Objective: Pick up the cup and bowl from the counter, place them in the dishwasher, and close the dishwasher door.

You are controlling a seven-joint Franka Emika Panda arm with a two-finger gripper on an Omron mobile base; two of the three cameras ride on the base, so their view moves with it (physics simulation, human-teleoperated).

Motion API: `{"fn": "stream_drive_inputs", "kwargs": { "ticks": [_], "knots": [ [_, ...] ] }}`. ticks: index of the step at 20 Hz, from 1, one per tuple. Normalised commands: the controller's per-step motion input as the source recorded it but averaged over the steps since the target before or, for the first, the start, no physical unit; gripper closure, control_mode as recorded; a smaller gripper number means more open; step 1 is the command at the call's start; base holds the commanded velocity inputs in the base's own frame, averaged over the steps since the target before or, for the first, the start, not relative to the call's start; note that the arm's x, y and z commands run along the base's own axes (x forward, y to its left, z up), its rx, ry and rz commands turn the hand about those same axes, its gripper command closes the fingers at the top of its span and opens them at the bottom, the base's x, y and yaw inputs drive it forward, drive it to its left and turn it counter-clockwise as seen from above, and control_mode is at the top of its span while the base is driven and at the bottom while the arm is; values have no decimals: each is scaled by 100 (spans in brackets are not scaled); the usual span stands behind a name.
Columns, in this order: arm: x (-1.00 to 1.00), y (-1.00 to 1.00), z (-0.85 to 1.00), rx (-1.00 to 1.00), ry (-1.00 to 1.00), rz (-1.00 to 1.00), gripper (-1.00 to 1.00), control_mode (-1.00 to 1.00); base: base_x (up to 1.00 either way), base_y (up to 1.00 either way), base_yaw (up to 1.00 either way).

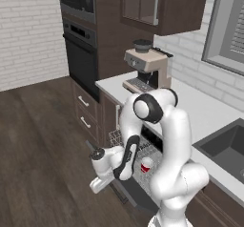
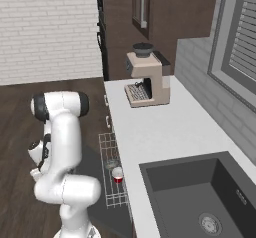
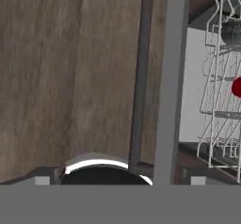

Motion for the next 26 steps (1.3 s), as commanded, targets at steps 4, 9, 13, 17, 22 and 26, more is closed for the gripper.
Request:
{"fn": "stream_drive_inputs", "kwargs": {
  "ticks": [4, 9, 13, 17, 22, 26],
  "knots": [
    [8, 16, -56, -14, 0, -5, -100, -100, 0, 0, 0],
    [15, 4, -33, -9, 0, -7, -100, -100, 0, 0, 0],
    [22, 1, -31, -8, 0, -8, -100, -100, 0, 0, 0],
    [35, 1, -46, -13, 0, -7, -100, -100, 0, 0, 0],
    [42, 4, -48, -14, 0, -3, -100, -100, 0, 0, 0],
    [36, 22, -46, -16, 0, -1, -100, -100, 0, 0, 0]
  ]
}}
